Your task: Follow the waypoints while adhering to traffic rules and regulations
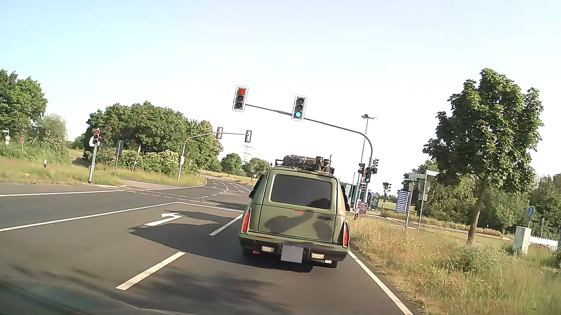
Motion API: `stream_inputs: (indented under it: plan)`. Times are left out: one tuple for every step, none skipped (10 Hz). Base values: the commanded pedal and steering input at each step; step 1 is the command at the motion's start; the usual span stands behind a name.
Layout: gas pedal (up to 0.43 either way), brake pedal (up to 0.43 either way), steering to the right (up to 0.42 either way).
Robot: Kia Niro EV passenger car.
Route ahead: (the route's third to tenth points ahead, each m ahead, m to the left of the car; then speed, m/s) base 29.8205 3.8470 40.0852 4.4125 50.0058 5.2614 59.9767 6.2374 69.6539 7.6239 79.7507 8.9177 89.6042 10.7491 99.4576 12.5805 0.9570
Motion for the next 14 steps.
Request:
stream_inputs:
  plan:
    - [0.157, 0.030, -0.004]
    - [0.169, 0.030, -0.004]
    - [0.177, 0.030, -0.004]
    - [0.197, 0.030, -0.004]
    - [0.209, 0.030, -0.004]
    - [0.220, 0.030, -0.004]
    - [0.228, 0.030, -0.004]
    - [0.240, 0.030, -0.004]
    - [0.248, 0.030, -0.004]
    - [0.260, 0.030, -0.004]
    - [0.268, 0.030, -0.004]
    - [0.280, 0.030, -0.004]
    - [0.287, 0.030, -0.004]
    - [0.287, 0.030, -0.004]
